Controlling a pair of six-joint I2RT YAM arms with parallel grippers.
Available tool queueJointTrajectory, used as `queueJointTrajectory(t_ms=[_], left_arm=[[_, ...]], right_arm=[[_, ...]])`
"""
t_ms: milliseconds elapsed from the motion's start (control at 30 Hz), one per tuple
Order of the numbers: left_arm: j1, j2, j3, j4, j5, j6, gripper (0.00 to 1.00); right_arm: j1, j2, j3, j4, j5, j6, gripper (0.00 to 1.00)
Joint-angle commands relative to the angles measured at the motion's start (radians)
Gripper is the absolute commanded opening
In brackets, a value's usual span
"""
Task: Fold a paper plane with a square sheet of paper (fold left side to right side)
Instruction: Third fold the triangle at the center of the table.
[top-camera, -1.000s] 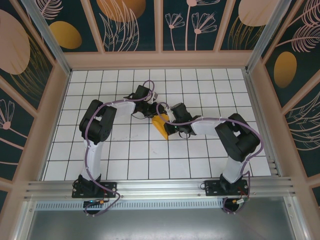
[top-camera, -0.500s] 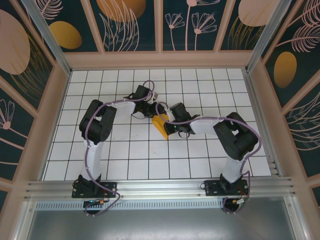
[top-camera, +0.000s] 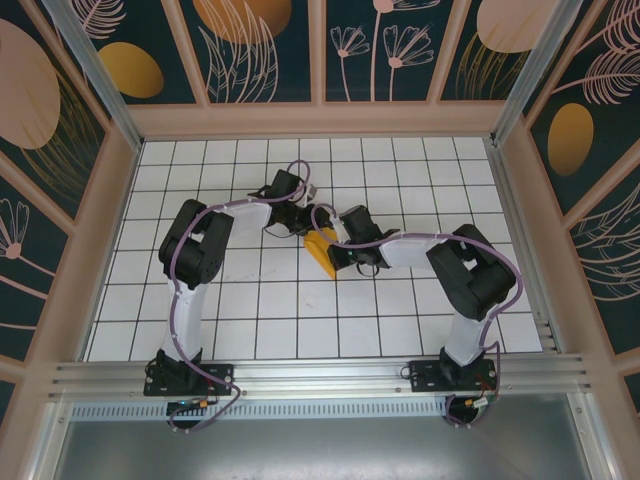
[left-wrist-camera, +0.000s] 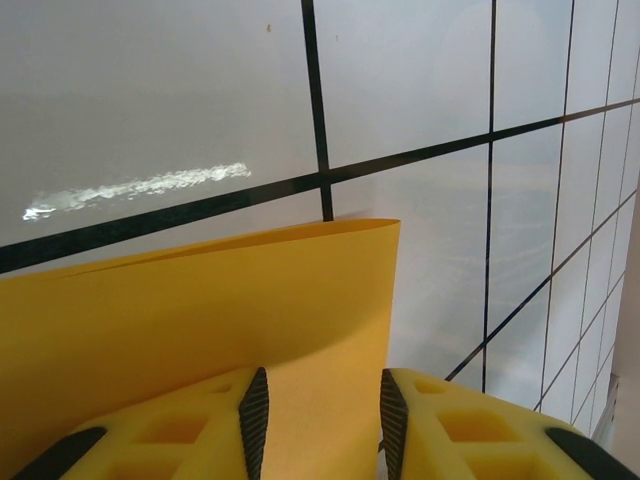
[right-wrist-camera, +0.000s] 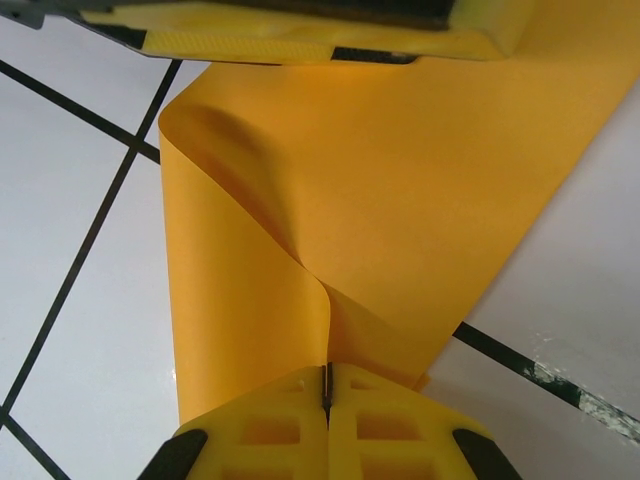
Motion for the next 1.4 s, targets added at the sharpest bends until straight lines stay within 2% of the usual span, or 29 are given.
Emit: queueJointTrajectory(t_ms=[0,267,400,500,667,800,1000,1367], left_arm=[[-0.006,0.0,0.047,-0.104,-0.038,0.051,0.41],[0.059,-0.012,0.17,-0.196,-0.03,0.089,0.45],[0.089,-0.051,0.16,-0.216,-0.039,0.102,0.44],[0.092,-0.124,0.074,-0.202,-0.048,0.105,0.39],[0.091,-0.283,-0.167,-0.058,0.016,0.035,0.32],[0.08,-0.363,-0.295,0.039,0.068,-0.023,0.29],[0.017,-0.351,-0.345,0.136,0.132,-0.088,0.29],[-0.022,-0.239,-0.34,0.194,0.089,-0.126,0.27]], right_arm=[[0.006,0.038,-0.002,-0.094,0.046,-0.001,0.0],[0.011,0.044,-0.015,-0.099,0.042,-0.001,0.0],[0.011,0.045,-0.017,-0.094,0.039,-0.002,0.0],[0.01,0.043,-0.018,-0.094,0.039,-0.001,0.0],[0.011,0.041,-0.019,-0.092,0.039,-0.002,0.0],[0.011,0.042,-0.018,-0.091,0.037,-0.002,0.0],[0.011,0.048,-0.016,-0.091,0.039,0.001,0.0],[0.011,0.052,-0.01,-0.098,0.039,0.0,0.0]])
